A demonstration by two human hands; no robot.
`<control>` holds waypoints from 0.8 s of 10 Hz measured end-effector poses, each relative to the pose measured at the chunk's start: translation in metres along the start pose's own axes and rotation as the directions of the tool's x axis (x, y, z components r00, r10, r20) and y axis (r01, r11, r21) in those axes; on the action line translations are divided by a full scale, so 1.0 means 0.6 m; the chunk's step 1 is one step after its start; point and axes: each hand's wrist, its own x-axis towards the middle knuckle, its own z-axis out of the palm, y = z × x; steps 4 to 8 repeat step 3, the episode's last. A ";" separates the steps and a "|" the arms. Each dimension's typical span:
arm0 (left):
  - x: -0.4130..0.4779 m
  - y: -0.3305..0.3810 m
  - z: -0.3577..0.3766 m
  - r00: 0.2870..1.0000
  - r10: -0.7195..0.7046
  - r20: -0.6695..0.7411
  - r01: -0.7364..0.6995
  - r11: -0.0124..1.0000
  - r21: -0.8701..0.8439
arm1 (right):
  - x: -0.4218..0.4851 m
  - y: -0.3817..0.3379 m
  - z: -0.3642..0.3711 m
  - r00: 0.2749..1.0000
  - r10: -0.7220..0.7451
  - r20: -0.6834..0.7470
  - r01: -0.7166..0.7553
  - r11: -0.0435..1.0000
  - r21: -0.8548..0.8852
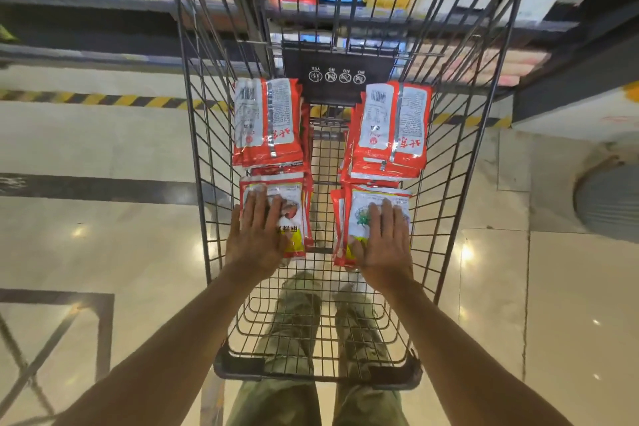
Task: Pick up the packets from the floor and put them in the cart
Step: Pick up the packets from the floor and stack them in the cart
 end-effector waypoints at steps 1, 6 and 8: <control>-0.027 -0.002 -0.034 1.000 0.007 0.001 -0.007 1.000 0.006 | -0.021 -0.004 -0.032 1.000 -0.012 0.014 0.013 0.997 -0.079; -0.110 0.014 -0.139 0.993 0.081 -0.092 -0.080 0.997 0.015 | -0.123 -0.063 -0.142 0.993 -0.054 -0.103 0.043 0.993 -0.108; -0.110 0.014 -0.139 0.993 0.081 -0.092 -0.080 0.997 0.015 | -0.123 -0.063 -0.142 0.993 -0.054 -0.103 0.043 0.993 -0.108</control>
